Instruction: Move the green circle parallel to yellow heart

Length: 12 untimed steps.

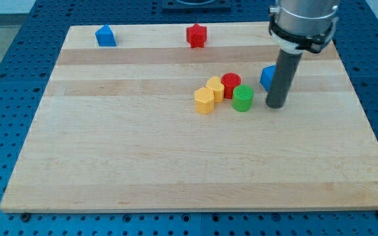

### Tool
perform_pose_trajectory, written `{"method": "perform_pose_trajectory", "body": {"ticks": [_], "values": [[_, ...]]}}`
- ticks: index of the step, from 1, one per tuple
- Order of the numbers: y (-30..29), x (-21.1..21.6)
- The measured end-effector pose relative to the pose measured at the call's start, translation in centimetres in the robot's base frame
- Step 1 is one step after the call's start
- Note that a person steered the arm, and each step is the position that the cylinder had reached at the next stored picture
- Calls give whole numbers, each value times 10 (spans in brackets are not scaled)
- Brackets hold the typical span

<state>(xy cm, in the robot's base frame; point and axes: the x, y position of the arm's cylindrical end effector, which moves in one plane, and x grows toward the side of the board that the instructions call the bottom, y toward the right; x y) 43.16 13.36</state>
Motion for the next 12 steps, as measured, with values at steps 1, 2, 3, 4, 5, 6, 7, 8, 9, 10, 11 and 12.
{"method": "perform_pose_trajectory", "body": {"ticks": [1,2,3,4,5,6,7,8,9,10,11,12], "values": [[-20,-7],[-38,-15],[-64,-11],[-92,10],[-119,36],[-137,63],[-137,86],[-142,111],[-148,144],[-153,154],[-154,144],[-159,130]]}}
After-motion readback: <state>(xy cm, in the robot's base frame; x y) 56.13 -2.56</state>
